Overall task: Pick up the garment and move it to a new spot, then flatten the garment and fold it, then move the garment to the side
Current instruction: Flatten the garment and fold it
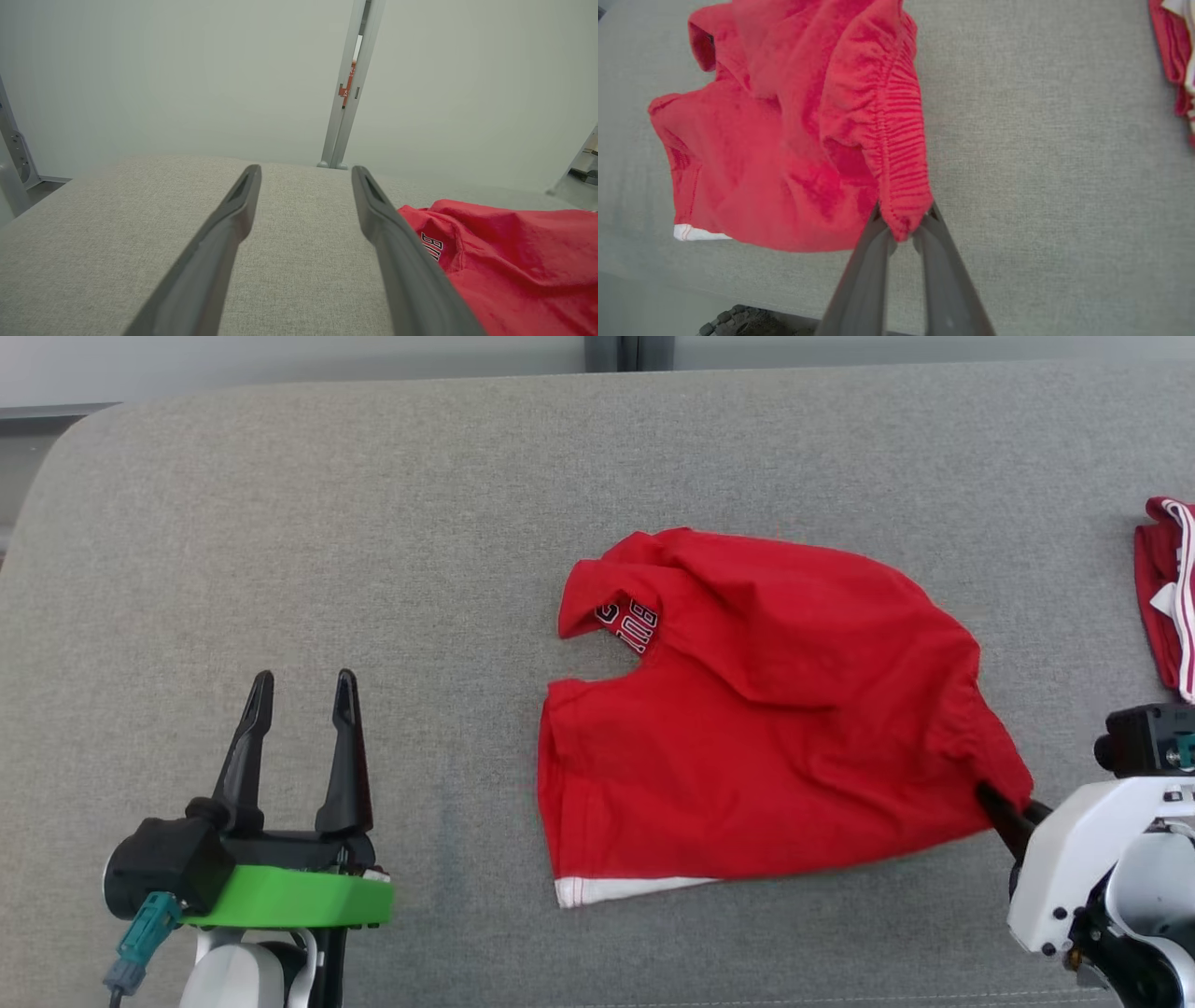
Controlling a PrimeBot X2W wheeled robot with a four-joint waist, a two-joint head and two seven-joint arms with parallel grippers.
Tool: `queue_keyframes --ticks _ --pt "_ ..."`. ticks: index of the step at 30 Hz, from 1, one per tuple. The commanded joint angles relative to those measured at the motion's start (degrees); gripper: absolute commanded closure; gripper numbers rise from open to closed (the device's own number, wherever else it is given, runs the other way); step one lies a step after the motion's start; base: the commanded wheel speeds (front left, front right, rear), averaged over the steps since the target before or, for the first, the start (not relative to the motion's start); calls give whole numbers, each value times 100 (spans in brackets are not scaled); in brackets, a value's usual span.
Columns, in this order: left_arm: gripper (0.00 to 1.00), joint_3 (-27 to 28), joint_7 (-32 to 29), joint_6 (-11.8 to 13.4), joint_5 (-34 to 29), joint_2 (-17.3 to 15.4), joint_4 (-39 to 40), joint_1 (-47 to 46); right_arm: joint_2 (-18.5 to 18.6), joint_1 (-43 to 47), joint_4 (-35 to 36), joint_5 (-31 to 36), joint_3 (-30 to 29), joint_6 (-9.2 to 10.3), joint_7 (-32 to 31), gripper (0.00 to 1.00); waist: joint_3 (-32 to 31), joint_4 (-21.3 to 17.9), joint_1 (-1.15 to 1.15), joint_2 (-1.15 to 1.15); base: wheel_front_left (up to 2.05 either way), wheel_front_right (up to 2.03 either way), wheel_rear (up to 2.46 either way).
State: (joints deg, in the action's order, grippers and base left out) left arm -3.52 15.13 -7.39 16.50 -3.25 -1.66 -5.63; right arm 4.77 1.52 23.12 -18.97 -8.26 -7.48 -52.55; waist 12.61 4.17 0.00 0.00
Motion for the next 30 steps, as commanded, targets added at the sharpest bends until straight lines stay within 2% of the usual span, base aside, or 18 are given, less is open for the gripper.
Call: queue_keyframes --ticks 1,5,8,21,22,23,24,26,30 --pt "0 -23 -2 -14 -41 -17 -3 -29 -51 67 -7 101 -103 -2 -249 100 41 -19 0 0 0 0 0" --pt "0 -82 -2 -14 -29 -16 -11 -114 -131 -149 -339 427 -491 -3 -883 100 96 0 0 0 0 0 0" --pt "0 -127 -2 -14 -15 -39 -26 -154 -160 -557 -712 580 -567 -2 -961 100 149 40 0 0 0 0 0" --pt "0 -222 -2 -14 31 -54 -67 -290 -147 -2736 -3393 1329 -647 -2 276 100 335 380 0 0 0 0 0" --pt "0 -224 -1 -14 37 -52 -70 -307 -146 -2840 -3521 1398 -649 -2 392 77 342 406 0 0 0 0 0" --pt "0 -236 -1 -14 42 -48 -74 -324 -152 -2916 -3681 1463 -650 -2 499 8 344 442 0 0 0 0 0" --pt "0 -225 -1 -14 47 -42 -75 -323 -157 -2968 -3788 1509 -646 -2 618 0 338 462 0 0 0 0 0" --pt "0 -209 -1 -14 49 -29 -76 -317 -119 -3017 -3828 1619 -601 -2 880 0 317 481 0 0 0 0 0" --pt "0 -151 -1 -14 25 -20 -98 -222 -110 -2797 -3465 1583 -663 -2 1474 0 206 450 0 0 0 0 0"
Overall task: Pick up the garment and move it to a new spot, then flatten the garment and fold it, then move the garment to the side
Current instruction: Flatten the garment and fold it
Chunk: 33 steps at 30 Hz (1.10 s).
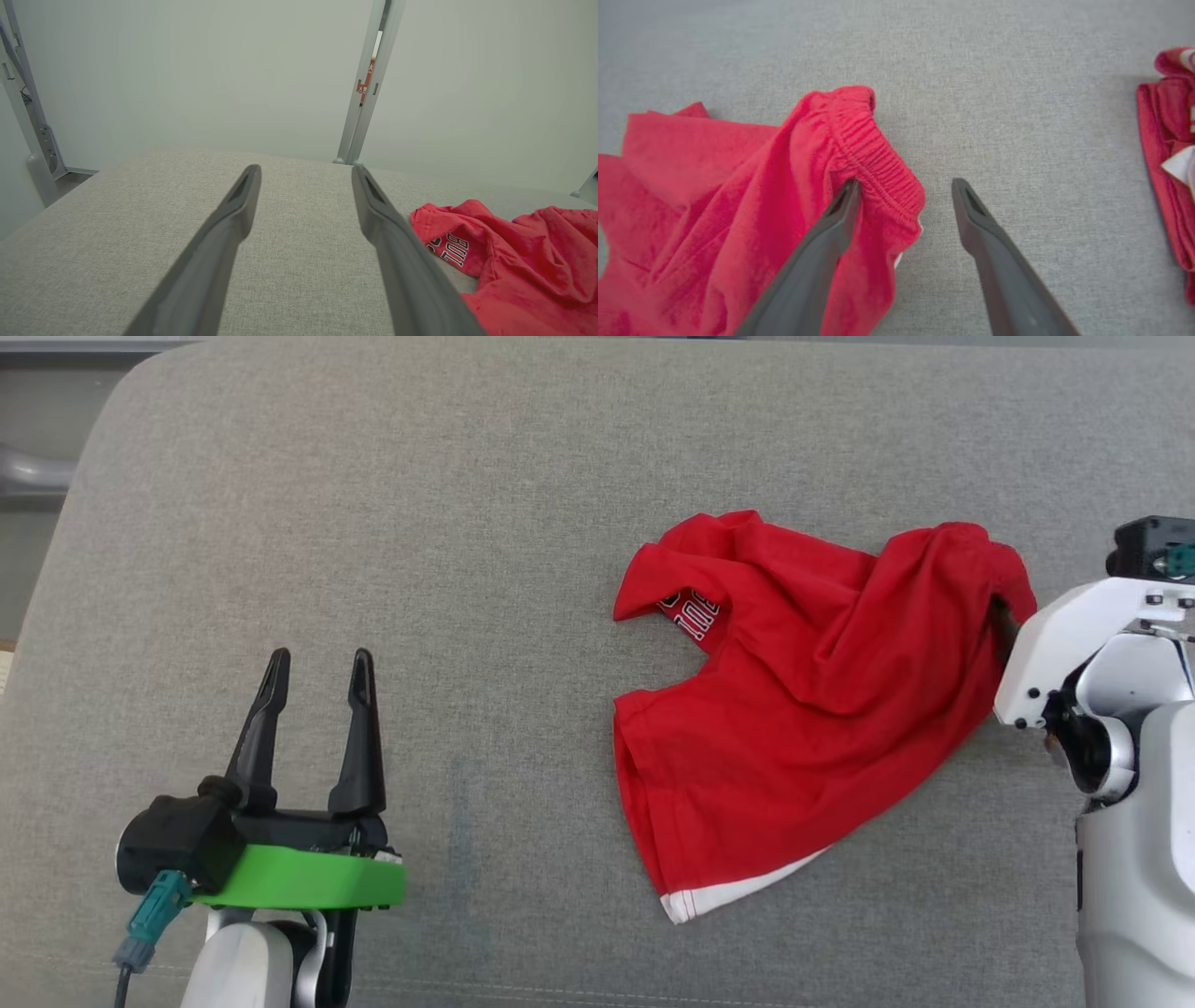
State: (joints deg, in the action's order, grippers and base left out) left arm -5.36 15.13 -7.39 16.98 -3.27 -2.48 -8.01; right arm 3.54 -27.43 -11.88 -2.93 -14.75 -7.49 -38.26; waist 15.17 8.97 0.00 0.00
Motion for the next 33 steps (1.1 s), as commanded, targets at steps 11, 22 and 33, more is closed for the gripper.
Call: queue_keyframes --ticks 11,22,33 --pt "0 215 -1 -14 -75 -7 -8 302 76 1486 1580 -282 268 0 1652 0 -401 -497 0 0 0 0 0" --pt "0 204 -2 -14 -155 -26 -96 443 23 2424 1133 -126 959 0 4206 0 -714 -810 0 0 0 0 0" --pt "0 120 -2 -14 -125 -35 -289 722 -44 2339 254 -326 1196 0 5068 0 -1060 -864 0 0 0 0 0"
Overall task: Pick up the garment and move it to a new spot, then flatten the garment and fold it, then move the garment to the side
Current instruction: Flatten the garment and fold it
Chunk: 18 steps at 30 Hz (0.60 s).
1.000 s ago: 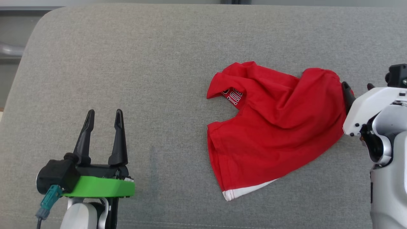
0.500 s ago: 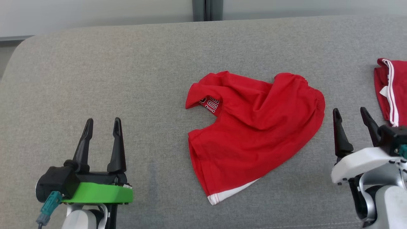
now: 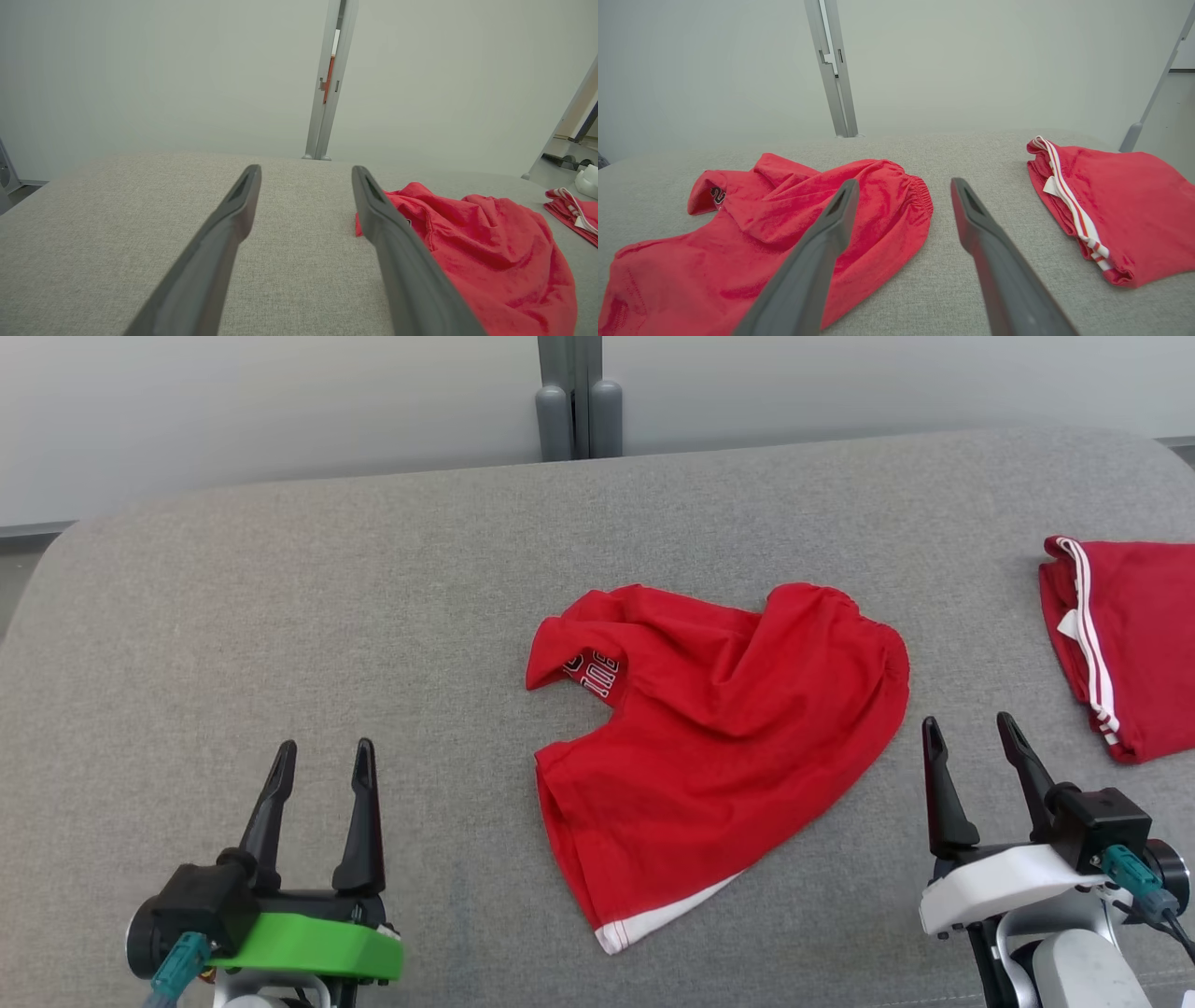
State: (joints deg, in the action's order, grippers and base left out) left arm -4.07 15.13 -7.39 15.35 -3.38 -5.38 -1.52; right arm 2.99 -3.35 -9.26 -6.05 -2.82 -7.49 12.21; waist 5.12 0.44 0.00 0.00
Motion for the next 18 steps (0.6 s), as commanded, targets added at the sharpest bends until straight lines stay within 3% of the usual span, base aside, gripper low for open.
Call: queue_keyframes --ticks 1,12,18 --pt "0 -32 -2 -14 46 -18 -15 100 6 -77 -43 -23 21 0 27 0 -80 -10 0 0 0 0 0" --pt "0 -195 -2 -14 116 18 -170 220 -2 -132 -101 -75 78 0 -11 0 -152 -20 0 0 0 0 0" --pt "0 -1158 -2 -14 364 -189 -1063 -363 -7 -99 -136 -154 144 0 -35 0 -72 -120 0 0 0 0 0"
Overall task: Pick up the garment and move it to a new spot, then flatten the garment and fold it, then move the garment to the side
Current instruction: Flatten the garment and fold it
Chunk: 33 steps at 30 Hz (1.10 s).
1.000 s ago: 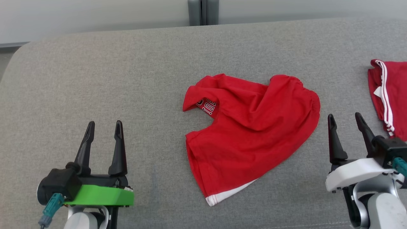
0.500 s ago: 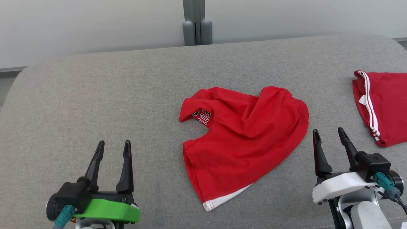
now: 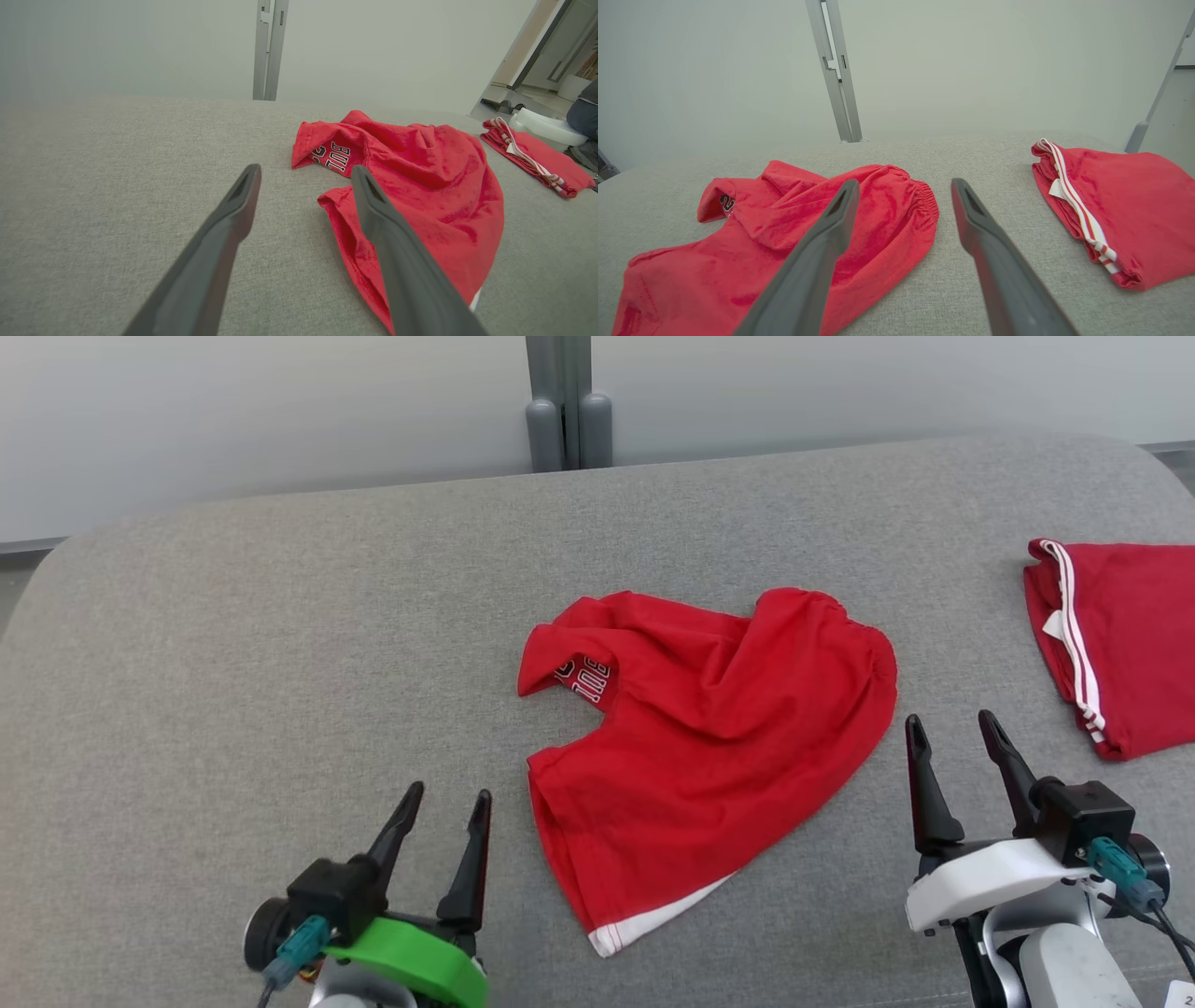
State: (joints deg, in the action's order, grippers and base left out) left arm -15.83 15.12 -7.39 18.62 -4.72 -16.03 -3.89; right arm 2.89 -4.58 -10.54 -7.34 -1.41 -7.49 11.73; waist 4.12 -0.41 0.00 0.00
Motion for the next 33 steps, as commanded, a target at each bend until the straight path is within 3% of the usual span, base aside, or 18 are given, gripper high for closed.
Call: queue_keyframes --ticks 1,8,20,21,22,23,24,29,33 --pt "0 -157 0 -14 97 -75 -184 -241 4 2 -4 5 13 0 21 0 47 -65 0 0 0 0 0" --pt "0 -955 -77 -14 417 -78 -1562 -1284 4 -173 35 -11 179 0 50 0 231 -394 0 0 0 0 0" --pt "0 -1427 -780 -13 1230 -75 -2839 -2229 4 -310 63 -86 275 0 182 0 507 -748 0 0 0 0 0" --pt "11 -1491 -776 -13 1265 -100 -2852 -2261 4 -315 58 -89 279 0 196 0 518 -755 0 0 0 0 0" --pt "59 -1582 -824 -13 1347 -126 -2867 -2288 4 -322 48 -98 287 0 209 0 531 -764 0 0 0 0 0" --pt "73 -1649 -840 -13 1396 -157 -2885 -2310 4 -328 45 -110 293 0 209 0 539 -771 0 0 0 0 0" --pt "100 -1733 -861 -13 1466 -189 -2911 -2340 4 -340 39 -120 303 0 214 0 552 -780 0 0 0 0 0" --pt "100 -2041 -934 -13 1687 -302 -3028 -2492 3 -385 64 -110 304 0 251 0 599 -808 0 0 0 0 0" --pt "100 -1977 -636 33 1741 -422 -3206 -2711 3 -408 87 -129 304 0 266 0 633 -814 0 0 0 0 0"
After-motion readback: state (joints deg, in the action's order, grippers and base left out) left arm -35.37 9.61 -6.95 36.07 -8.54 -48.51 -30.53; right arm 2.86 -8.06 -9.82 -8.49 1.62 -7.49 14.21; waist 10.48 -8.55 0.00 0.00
